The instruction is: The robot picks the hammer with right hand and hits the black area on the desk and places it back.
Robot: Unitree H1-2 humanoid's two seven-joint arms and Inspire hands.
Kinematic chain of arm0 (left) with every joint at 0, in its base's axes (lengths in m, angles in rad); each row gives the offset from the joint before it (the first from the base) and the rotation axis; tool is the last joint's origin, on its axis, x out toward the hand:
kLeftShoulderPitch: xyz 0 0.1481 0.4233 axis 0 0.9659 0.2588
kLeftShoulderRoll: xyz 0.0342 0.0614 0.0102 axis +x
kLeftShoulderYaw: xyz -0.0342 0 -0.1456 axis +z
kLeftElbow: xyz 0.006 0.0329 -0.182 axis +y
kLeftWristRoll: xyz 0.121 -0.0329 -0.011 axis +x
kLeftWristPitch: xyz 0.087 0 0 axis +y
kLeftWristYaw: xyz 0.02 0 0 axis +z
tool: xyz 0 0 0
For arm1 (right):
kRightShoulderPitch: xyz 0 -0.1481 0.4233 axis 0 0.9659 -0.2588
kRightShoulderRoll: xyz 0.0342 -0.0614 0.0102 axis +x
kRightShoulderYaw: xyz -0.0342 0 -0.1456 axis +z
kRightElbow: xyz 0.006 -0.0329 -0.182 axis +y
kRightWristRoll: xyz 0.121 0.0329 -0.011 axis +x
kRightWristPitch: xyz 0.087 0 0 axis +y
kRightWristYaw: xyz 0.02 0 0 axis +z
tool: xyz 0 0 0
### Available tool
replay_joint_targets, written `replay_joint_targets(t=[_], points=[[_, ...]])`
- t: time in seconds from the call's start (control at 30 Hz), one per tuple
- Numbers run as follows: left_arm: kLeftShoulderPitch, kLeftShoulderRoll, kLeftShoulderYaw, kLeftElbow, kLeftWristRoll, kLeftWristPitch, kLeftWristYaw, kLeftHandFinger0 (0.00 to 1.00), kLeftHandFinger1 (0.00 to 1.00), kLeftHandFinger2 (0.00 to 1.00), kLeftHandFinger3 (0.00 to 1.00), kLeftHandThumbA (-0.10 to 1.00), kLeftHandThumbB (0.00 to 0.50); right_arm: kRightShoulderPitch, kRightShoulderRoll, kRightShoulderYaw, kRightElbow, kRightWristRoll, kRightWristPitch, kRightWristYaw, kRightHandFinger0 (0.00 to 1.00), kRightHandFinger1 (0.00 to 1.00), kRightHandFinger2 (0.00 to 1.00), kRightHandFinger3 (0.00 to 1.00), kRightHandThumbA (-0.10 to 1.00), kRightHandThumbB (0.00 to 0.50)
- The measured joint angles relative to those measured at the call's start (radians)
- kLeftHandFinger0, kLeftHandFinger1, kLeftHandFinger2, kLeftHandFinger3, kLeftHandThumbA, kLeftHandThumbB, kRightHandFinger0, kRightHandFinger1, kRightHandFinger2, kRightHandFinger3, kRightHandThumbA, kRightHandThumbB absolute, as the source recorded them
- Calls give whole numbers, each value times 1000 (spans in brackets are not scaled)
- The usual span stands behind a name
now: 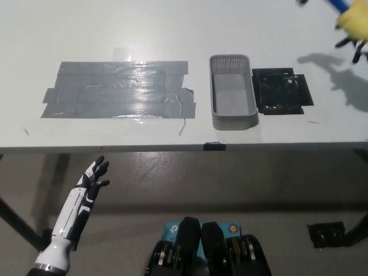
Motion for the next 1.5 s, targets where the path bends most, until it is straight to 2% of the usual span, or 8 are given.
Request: replay_joint_targets(t=[0.53, 0.63, 0.7, 0.87, 1.03, 1.2, 1.27, 1.5], points=[[-12, 3, 6, -2, 0, 0, 0, 886, 1000, 1000, 1000, 1000, 55, 18, 35, 323, 115, -62, -33, 18, 60, 637, 1000, 993, -100, 128], [-12, 7, 12, -3, 0, 0, 0, 883, 1000, 1000, 1000, 1000, 56, 40, 45, 435, 139, -124, -78, 4, 6, 563, 925, 664, -100, 138], [-11, 7, 15, -3, 0, 0, 0, 891, 1000, 1000, 1000, 1000, 68, 42, 45, 494, 139, -160, -106, -18, 0, 449, 846, 649, -100, 113], [-12, 7, 18, -3, 0, 0, -1, 897, 1000, 1000, 1000, 1000, 58, 8, 43, 622, 123, -261, -161, -73, 110, 673, 993, 656, -100, 138], [-13, 9, 25, -4, 0, 0, -8, 899, 1000, 1000, 1000, 1000, 59, -4, 34, 675, 121, -339, -188, -108, 51, 588, 851, 339, -100, 148], [-13, 9, 27, -6, 0, 1, -10, 906, 1000, 1000, 1000, 1000, 77, -6, 14, 657, 73, -372, -197, -117, 186, 679, 995, 616, -100, 113], [-13, 9, 27, -9, 0, 2, -10, 909, 1000, 1000, 1000, 1000, 74, -6, 7, 636, 57, -374, -202, -117, 101, 572, 816, 580, -100, 105], [-13, 9, 27, -10, 0, 5, -10, 902, 1000, 1000, 1000, 1000, 80, -23, 5, 499, 52, -364, -205, -125, 182, 655, 994, 967, -100, 124]])
